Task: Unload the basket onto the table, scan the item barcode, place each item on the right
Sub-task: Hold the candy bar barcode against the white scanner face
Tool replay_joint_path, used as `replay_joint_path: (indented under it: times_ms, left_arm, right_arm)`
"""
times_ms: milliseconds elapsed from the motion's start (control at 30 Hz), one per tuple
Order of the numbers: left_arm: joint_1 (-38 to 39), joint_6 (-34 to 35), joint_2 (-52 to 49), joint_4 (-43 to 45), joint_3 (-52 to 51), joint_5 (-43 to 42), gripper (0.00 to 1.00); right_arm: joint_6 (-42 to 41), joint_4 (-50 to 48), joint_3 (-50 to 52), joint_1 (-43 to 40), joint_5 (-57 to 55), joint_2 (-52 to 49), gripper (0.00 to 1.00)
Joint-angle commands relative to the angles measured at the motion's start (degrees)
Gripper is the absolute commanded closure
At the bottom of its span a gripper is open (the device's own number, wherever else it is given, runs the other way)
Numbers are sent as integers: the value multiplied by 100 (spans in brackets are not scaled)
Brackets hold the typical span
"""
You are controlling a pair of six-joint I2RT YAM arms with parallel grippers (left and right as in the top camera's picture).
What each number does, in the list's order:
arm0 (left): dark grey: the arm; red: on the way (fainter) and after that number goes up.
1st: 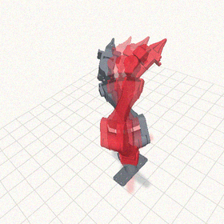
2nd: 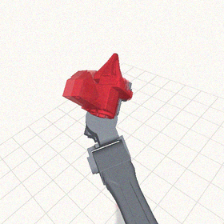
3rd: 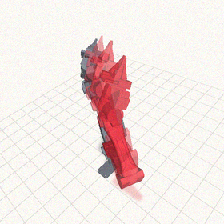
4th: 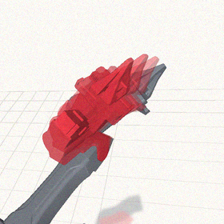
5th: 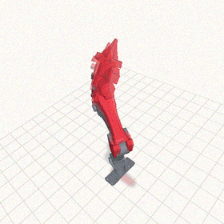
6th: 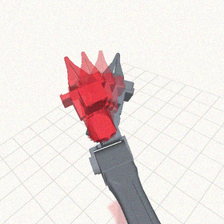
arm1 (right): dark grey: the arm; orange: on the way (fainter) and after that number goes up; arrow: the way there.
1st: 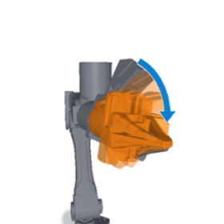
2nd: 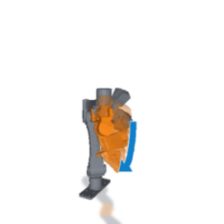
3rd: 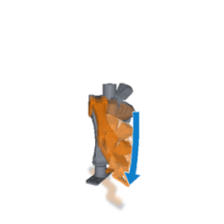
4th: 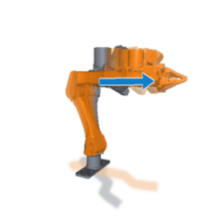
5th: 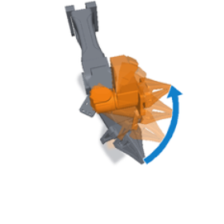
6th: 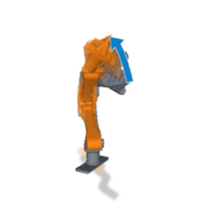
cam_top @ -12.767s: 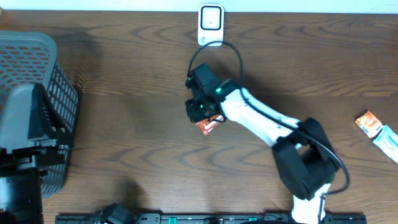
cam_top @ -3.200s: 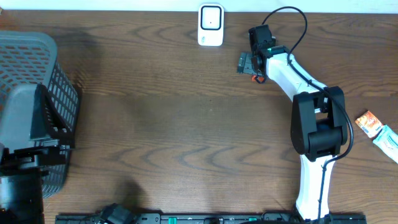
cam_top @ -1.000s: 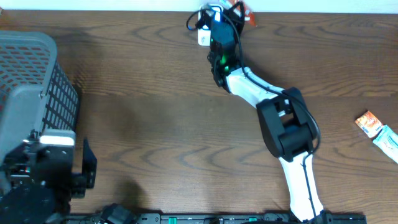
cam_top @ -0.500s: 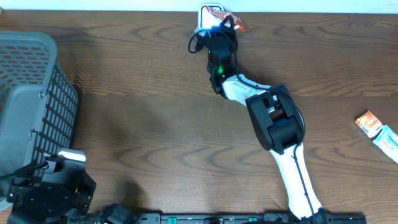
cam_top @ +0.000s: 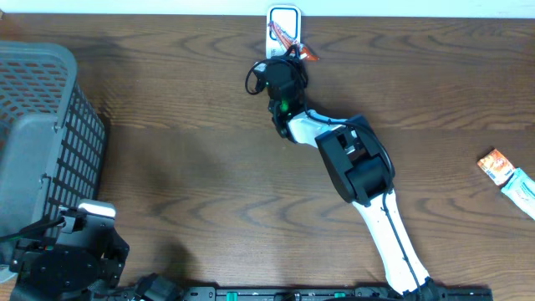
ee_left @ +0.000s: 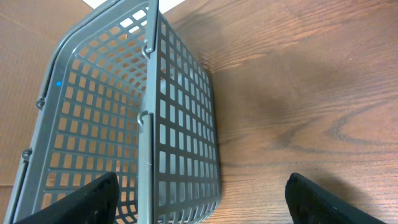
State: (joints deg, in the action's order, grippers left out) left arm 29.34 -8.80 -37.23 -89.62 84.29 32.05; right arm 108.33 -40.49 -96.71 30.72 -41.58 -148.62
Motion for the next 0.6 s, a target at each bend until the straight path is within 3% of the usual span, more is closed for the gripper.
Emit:
replay_joint_path:
  times_ms: [0, 267, 567]
  left_arm:
    - [-17, 55, 28, -11, 28, 33, 14]
    - [-17, 55, 28, -11, 28, 33, 14]
    - [-17, 55, 28, -11, 28, 33, 14]
  right_arm:
    - [107, 208, 15, 87, 315, -219, 99]
    - [101, 778, 15, 68, 313, -219, 99]
    - [-2, 748, 15, 44, 293, -221, 99]
